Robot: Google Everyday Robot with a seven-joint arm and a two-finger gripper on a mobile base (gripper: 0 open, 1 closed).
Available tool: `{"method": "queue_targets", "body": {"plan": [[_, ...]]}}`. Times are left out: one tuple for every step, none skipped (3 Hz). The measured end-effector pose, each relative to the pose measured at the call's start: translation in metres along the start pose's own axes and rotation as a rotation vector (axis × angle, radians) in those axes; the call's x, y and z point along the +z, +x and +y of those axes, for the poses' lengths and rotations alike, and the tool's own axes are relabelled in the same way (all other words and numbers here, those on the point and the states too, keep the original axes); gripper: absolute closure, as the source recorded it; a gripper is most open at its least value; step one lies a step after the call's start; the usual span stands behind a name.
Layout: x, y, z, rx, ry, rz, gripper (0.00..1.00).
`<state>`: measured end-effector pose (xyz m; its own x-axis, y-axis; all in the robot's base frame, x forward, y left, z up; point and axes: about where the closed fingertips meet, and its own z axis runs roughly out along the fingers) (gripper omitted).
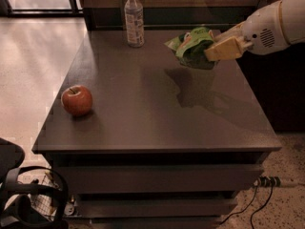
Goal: Move green rice chip bag near apple
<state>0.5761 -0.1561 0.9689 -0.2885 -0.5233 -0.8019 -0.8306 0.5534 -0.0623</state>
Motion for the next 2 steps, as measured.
{"method": "queue_targets", "body": {"plan": [[0.024,-0.005,0.03,-0.018,-0.12,-0.018,1.0],[0.045,-0.019,0.065,-0.068,-0.214,-0.024,1.0]]}}
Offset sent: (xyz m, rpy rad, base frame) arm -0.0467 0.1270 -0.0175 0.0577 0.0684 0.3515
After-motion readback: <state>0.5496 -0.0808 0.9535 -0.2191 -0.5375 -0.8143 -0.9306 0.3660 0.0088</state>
